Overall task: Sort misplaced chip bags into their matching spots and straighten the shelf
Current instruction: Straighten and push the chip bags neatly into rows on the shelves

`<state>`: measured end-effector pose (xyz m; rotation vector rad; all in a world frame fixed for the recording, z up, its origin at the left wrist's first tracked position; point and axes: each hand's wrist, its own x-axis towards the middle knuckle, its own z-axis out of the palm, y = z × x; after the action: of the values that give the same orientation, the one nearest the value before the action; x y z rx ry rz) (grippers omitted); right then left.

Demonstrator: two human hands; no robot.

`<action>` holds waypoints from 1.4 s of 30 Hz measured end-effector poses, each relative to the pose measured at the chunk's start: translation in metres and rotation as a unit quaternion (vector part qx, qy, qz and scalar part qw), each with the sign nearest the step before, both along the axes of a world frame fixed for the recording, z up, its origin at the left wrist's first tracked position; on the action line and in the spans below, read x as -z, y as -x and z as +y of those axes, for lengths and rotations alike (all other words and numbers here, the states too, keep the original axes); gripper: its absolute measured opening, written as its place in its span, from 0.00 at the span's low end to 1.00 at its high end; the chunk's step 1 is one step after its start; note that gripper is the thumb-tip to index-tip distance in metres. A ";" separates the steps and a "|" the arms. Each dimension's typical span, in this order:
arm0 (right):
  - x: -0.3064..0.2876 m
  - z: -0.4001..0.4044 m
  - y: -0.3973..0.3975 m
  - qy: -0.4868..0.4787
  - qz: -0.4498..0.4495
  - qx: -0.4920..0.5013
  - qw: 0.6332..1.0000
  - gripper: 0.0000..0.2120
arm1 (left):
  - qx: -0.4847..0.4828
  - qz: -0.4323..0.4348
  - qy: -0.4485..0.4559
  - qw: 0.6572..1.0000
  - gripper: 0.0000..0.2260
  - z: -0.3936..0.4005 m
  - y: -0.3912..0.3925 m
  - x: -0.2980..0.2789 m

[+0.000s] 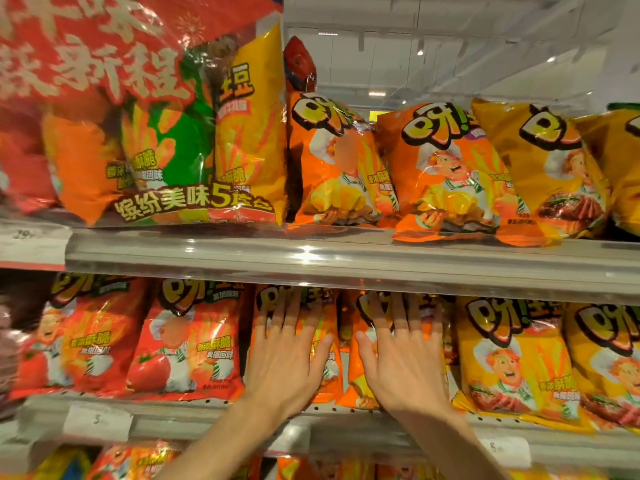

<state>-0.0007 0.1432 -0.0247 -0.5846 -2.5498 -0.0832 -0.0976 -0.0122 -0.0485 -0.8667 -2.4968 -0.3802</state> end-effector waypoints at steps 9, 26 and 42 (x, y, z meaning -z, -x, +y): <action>0.000 0.007 -0.003 0.040 0.021 -0.063 0.997 0.30 | 0.024 -0.005 -0.042 0.999 0.29 -0.004 0.002 0.003; -0.037 0.179 -0.135 0.187 0.122 -0.080 0.971 0.24 | 0.195 -0.144 -0.187 0.952 0.29 0.160 -0.118 -0.032; -0.052 0.221 -0.141 0.237 -0.084 -0.132 0.959 0.40 | 0.191 -0.295 -0.186 0.918 0.38 0.206 -0.102 -0.045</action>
<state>0.1403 0.3637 0.0269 -0.4117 -2.8004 0.6117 0.0043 0.1938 -0.0036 -1.2070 -2.6023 -1.3821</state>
